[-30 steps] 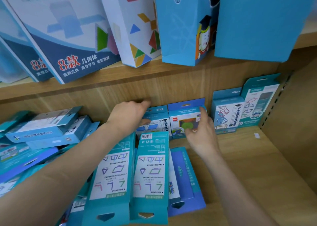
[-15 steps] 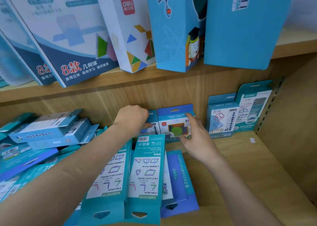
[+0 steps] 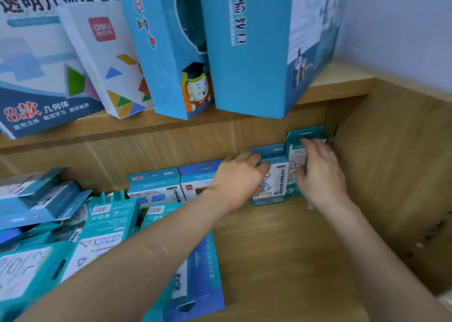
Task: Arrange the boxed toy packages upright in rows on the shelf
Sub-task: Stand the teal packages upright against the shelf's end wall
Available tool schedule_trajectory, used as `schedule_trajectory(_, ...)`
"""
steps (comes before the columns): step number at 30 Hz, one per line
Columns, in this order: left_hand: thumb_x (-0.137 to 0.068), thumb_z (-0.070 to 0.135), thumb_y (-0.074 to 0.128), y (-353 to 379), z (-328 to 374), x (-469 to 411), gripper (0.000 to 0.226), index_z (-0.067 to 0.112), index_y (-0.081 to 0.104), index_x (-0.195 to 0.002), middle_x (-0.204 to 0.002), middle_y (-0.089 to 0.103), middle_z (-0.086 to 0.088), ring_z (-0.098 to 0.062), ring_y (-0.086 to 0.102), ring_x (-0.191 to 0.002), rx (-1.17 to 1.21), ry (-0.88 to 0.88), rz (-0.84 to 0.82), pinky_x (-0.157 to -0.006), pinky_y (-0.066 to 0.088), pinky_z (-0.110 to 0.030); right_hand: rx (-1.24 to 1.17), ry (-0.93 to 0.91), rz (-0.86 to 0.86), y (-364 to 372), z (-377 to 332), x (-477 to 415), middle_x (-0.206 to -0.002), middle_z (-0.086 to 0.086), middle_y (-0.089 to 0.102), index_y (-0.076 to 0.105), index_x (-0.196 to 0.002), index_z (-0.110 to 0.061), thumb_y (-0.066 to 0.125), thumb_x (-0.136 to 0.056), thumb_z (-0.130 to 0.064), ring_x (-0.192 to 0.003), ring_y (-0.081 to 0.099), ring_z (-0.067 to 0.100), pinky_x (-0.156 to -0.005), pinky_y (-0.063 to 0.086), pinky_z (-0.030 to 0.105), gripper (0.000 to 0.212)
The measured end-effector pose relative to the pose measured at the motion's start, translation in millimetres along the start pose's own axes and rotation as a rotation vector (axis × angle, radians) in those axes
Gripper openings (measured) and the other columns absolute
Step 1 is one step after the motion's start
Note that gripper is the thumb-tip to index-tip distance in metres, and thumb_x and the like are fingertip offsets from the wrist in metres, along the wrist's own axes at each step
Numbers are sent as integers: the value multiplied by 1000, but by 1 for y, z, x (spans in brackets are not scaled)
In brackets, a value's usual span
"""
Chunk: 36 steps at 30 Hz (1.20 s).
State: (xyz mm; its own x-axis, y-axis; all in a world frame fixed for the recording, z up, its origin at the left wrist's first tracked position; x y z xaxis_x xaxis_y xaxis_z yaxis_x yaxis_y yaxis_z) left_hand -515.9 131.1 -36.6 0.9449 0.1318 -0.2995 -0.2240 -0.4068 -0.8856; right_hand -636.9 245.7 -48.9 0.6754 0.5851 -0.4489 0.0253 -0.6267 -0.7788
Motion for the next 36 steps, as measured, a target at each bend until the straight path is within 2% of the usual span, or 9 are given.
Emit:
schedule_trajectory(2, -48, 45, 84, 13, 13, -11, 77, 18, 63, -117, -103, 65, -5, -25, 61, -96, -61, -30, 7, -67, 49, -33, 65, -48, -35, 5, 4, 0, -145, 17, 39, 40, -140, -8, 58, -83, -7, -135, 31, 38, -114, 27, 45, 60)
schedule_trajectory(5, -47, 54, 83, 32, 24, -15, 99, 18, 50, -133, -117, 59, -5, -23, 54, -102, -153, -117, 37, -77, 45, -39, 78, -83, -74, 4, 7, 2, -150, 11, 31, 36, -144, -16, 56, -84, -5, -138, 24, 36, -113, 26, 44, 65)
schedule_trajectory(11, -46, 26, 86, 43, 27, -16, 95, 17, 43, -130, -115, 45, -12, -28, 40, -98, -144, -242, 134, -79, 43, -47, 53, -114, -113, -7, 13, 1, -149, 2, 31, 35, -144, -23, 59, -81, -3, -138, 20, 30, -108, 33, 40, 70)
schedule_trajectory(19, -41, 32, 91, 45, 32, -18, 104, 19, 42, -132, -118, 44, -12, -28, 41, -101, -154, -261, 135, -72, 44, -43, -16, -100, -134, -7, 15, 2, -151, 1, 25, 29, -147, -27, 57, -84, -5, -141, 16, 27, -112, 28, 39, 72)
schedule_trajectory(24, -54, 36, 85, 13, 33, -6, 83, 20, 53, -129, -123, 55, -12, -29, 53, -102, 0, -376, 111, -73, 50, -40, -84, -110, -87, -9, 15, 13, -155, 7, 20, 22, -149, -28, 61, -82, -6, -143, 17, 30, -116, 18, 38, 80)
schedule_trajectory(27, -67, 16, 74, -22, 28, 29, 61, 17, 54, -124, -127, 50, -12, -32, 48, -105, 112, -478, 124, -74, 52, -43, -153, -146, -82, -13, 3, 22, -155, 5, 24, 26, -148, -27, 60, -81, -3, -141, 20, 27, -115, 20, 37, 79)
schedule_trajectory(29, -69, 10, 69, -42, 24, 66, 50, 18, 58, -117, -125, 50, -9, -30, 49, -103, 129, -540, 154, -73, 51, -40, -222, -168, -128, -12, -10, 33, -154, 1, 25, 27, -148, -28, 59, -83, -5, -141, 22, 24, -114, 23, 37, 75)
schedule_trajectory(32, -76, 13, 65, -63, 18, 130, 36, 19, 62, -112, -120, 54, -7, -30, 55, -98, 140, -641, 118, -71, 53, -39, -465, -203, -232, -5, -34, 56, -149, -7, 34, 34, -145, -29, 58, -85, -4, -138, 29, 13, -113, 21, 25, 69)
schedule_trajectory(36, -82, 34, 48, -74, 17, 198, 37, 16, 65, -109, -114, 62, -5, -30, 60, -98, 111, -735, -11, -73, 55, -39, -827, -74, -450, 17, -62, 94, -130, -20, 46, 44, -131, -43, 62, -85, -7, -122, 48, 7, -107, 39, 36, 61)
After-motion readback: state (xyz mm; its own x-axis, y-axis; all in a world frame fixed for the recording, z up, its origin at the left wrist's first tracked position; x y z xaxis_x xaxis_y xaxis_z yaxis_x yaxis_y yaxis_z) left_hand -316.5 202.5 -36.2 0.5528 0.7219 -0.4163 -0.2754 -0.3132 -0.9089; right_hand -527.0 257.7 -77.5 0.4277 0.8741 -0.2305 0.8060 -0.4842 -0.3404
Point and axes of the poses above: each hand's wrist, its own x-axis away from the middle knuckle, its own y-axis out of the palm, z = x × y, the point moved 3 cm from there along -x, towards the middle knuckle
